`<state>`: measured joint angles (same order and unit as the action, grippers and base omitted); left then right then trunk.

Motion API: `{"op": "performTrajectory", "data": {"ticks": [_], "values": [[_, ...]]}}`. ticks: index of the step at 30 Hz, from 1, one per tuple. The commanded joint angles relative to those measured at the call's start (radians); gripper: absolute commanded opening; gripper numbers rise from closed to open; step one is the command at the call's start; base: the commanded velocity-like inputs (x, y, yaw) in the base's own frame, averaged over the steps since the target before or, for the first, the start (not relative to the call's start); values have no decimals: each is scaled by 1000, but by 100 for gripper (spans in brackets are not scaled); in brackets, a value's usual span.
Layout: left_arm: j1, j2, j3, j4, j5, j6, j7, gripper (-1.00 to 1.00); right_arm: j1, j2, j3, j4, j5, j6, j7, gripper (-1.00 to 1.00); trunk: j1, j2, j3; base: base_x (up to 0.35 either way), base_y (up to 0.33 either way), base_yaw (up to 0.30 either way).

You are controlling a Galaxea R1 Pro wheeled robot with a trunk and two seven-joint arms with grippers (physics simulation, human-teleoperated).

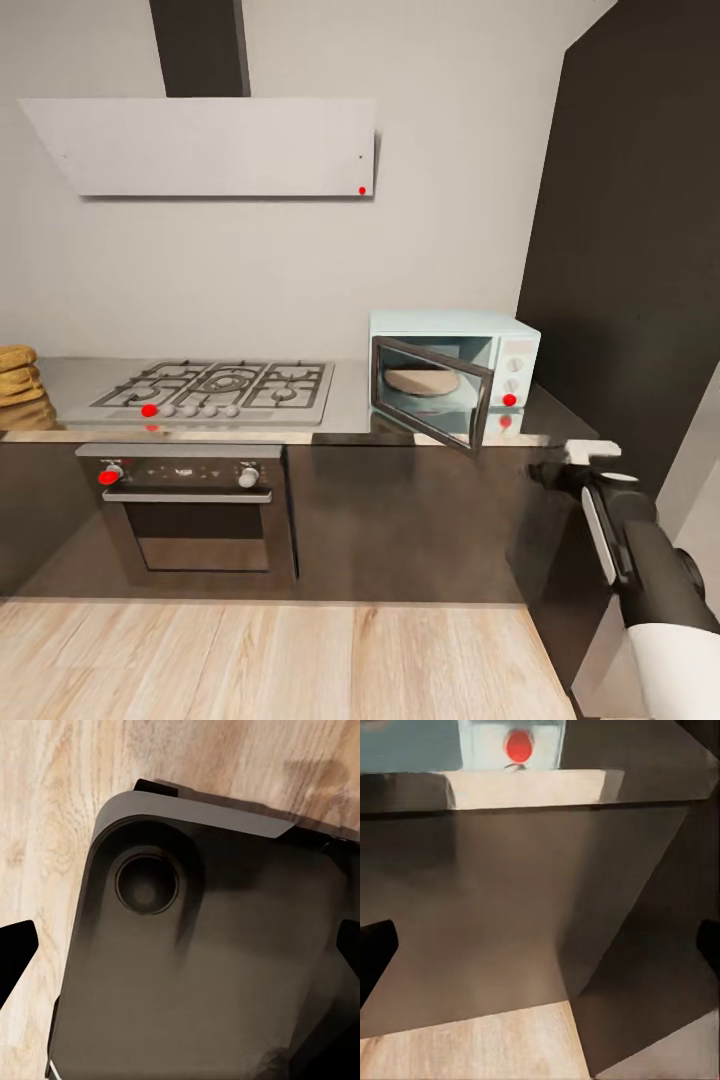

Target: In the kitchen, take the popcorn bag from the countertop, put it into the microwave, and heat it until the popcorn is cooked so the cooked popcorn ends up inside the bag.

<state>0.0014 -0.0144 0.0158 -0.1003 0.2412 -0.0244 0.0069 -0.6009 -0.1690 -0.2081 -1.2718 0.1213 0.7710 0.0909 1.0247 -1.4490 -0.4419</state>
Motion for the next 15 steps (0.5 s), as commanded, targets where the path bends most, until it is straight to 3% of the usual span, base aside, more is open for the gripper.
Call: {"op": "performTrajectory", "data": {"ticks": [1,8,15], "values": [[0,-1,1,-1,4,-2,1,100,0,-1,-18,-25,10,5,10,100,0,-1,-1,0,0,0],[0,-2,2,-1,3,-2,1,100,0,5,-29,-70,8,1,9,100,0,-1,-1,14,0,0],[0,0,1,1,2,-2,-1,100,0,12,-30,-78,6,-7,10,100,0,-1,-1,262,0,0]]}}
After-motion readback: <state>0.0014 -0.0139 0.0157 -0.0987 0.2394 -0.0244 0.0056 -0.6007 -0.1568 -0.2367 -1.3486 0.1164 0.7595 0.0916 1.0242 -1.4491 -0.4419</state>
